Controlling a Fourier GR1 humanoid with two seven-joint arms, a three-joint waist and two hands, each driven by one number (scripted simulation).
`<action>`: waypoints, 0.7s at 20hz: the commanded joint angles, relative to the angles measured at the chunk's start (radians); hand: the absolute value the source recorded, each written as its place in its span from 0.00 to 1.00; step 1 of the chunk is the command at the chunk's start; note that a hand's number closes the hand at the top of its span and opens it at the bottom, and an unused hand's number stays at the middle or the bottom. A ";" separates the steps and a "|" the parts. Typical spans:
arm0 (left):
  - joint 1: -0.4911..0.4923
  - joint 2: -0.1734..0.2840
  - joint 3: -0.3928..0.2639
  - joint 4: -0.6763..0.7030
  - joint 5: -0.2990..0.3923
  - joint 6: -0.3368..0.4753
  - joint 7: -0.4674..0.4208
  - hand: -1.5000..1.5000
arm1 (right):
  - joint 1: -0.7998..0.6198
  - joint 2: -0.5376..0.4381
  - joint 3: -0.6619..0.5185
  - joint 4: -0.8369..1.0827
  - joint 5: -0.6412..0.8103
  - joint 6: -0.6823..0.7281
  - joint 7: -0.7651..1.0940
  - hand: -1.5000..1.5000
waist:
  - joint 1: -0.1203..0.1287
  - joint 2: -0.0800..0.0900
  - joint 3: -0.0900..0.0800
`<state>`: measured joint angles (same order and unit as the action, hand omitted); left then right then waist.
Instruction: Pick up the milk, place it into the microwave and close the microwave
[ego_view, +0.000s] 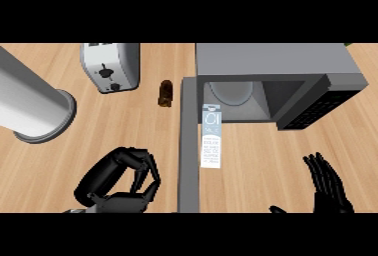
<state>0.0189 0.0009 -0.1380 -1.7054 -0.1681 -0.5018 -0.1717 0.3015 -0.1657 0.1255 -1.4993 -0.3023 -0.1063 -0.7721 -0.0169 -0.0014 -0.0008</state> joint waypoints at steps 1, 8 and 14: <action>-0.118 -0.001 -0.155 0.152 -0.043 0.140 -0.017 1.00 | 0.046 -0.049 -0.036 -0.086 -0.025 0.021 0.040 0.00 | -0.002 0.002 0.000; -0.266 -0.001 -0.350 0.342 -0.094 0.297 -0.072 1.00 | 0.164 -0.094 -0.049 -0.265 0.003 0.019 0.050 0.00 | -0.012 0.002 0.000; -0.456 -0.001 -0.565 0.583 0.093 0.567 -0.007 1.00 | 0.096 -0.096 -0.049 -0.293 -0.008 0.033 0.111 0.00 | -0.029 0.007 0.000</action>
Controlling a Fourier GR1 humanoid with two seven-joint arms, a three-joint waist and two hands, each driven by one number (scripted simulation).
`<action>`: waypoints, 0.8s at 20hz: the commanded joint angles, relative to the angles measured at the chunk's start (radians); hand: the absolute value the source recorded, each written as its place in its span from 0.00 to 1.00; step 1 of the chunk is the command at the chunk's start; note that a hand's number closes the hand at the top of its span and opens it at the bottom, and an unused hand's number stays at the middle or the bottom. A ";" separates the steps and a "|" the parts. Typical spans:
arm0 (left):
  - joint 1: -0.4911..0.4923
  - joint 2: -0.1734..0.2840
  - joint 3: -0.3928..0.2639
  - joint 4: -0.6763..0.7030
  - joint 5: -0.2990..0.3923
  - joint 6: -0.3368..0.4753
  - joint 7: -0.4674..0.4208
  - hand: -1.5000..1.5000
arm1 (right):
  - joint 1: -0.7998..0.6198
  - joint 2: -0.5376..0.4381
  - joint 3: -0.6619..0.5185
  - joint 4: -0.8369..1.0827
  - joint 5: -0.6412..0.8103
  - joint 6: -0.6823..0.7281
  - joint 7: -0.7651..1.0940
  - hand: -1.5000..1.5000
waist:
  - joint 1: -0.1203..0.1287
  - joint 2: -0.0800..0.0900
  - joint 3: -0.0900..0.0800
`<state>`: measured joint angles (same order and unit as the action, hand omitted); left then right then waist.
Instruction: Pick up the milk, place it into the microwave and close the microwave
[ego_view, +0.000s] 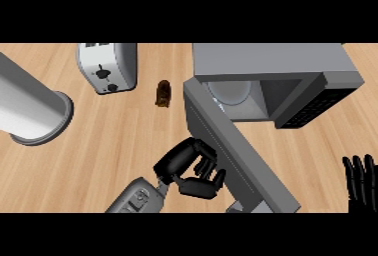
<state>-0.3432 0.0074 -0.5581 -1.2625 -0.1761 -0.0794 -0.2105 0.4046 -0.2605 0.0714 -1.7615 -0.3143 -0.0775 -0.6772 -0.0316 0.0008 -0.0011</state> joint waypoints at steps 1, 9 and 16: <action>-0.122 -0.007 -0.152 0.167 0.102 0.143 0.054 1.00 | -0.018 -0.057 -0.007 -0.114 -0.026 0.030 0.094 0.00 | -0.030 0.008 -0.001; -0.269 -0.007 -0.353 0.268 0.353 0.278 0.065 0.00 | -0.042 -0.100 0.004 -0.217 -0.072 0.095 0.152 0.00 | -0.089 0.018 -0.003; -0.360 -0.007 -0.307 0.241 0.539 0.329 -0.056 1.00 | -0.088 -0.154 0.018 -0.274 -0.103 0.163 0.190 0.00 | -0.164 0.037 -0.006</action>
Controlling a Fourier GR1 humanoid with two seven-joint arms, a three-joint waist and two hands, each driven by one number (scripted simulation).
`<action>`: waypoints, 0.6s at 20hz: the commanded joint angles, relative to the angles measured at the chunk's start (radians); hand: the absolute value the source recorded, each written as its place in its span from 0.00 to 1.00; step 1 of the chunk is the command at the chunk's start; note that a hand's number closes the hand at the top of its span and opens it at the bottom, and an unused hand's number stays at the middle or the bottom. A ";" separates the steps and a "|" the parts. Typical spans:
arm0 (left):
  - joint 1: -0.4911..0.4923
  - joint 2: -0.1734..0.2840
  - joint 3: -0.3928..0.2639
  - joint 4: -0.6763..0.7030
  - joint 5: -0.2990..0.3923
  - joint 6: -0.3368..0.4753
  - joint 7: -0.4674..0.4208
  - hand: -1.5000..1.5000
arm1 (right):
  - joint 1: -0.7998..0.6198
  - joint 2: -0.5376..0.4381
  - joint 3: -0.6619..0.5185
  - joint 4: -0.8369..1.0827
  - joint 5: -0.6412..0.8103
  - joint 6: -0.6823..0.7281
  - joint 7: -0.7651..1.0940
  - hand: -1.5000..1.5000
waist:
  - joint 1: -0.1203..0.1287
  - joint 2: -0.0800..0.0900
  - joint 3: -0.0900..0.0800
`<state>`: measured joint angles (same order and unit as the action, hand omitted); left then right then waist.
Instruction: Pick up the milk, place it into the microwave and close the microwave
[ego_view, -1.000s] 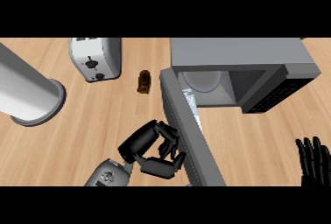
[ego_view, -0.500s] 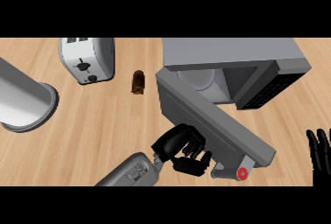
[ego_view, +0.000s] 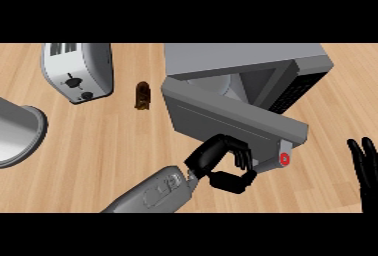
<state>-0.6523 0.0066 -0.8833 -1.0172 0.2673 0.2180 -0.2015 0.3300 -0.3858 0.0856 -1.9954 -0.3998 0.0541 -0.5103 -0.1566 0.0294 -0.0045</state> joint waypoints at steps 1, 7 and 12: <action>-0.075 -0.006 0.003 -0.026 0.117 0.045 -0.059 1.00 | -0.030 -0.026 0.007 -0.032 -0.012 0.028 0.025 0.00 | -0.051 0.010 -0.002; -0.169 -0.006 0.020 0.034 0.198 0.089 -0.066 1.00 | -0.047 -0.056 0.016 -0.094 -0.032 0.056 0.057 0.00 | -0.110 0.017 -0.001; -0.232 -0.005 0.023 0.070 0.234 0.127 -0.061 1.00 | -0.066 -0.072 -0.010 -0.120 -0.077 0.057 0.093 0.00 | -0.150 0.023 0.000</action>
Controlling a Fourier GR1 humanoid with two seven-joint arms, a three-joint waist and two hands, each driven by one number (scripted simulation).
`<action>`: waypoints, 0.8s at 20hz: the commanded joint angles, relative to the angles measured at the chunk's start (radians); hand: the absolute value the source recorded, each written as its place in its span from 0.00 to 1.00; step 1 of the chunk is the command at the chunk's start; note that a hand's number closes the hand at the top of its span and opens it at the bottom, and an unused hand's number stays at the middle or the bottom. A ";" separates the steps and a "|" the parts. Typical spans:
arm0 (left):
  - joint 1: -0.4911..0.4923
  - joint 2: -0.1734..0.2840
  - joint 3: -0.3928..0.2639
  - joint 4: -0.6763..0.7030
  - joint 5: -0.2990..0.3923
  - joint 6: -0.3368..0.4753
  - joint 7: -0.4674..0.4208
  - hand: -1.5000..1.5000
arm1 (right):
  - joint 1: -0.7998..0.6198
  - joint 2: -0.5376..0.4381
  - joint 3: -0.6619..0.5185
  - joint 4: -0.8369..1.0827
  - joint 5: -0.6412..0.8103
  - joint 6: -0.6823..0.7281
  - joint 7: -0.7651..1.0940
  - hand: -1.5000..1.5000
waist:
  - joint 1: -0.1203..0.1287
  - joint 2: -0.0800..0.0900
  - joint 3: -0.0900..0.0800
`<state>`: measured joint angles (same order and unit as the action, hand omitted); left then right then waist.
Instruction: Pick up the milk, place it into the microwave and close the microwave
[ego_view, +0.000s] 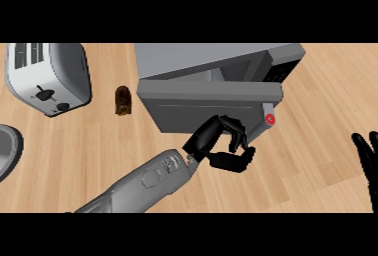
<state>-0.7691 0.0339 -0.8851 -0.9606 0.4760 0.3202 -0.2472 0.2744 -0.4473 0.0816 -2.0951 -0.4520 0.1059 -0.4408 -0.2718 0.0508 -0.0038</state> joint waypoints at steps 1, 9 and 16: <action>-0.120 -0.032 0.026 0.024 0.039 0.026 -0.015 1.00 | -0.022 -0.019 -0.006 -0.026 -0.031 0.012 0.034 0.00 | -0.032 0.006 -0.001; -0.191 -0.033 0.034 0.068 0.101 0.075 -0.021 1.00 | -0.035 -0.059 -0.021 -0.058 -0.069 0.039 0.073 0.00 | -0.091 0.016 0.001; -0.243 -0.032 0.041 0.105 0.148 0.117 -0.014 1.00 | -0.051 -0.092 -0.054 -0.071 -0.108 0.052 0.103 0.00 | -0.123 0.019 0.002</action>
<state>-0.8920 0.0351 -0.8763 -0.8778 0.6130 0.4316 -0.2533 0.2285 -0.5231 0.0414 -2.1579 -0.5433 0.1512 -0.3538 -0.3654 0.0683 -0.0019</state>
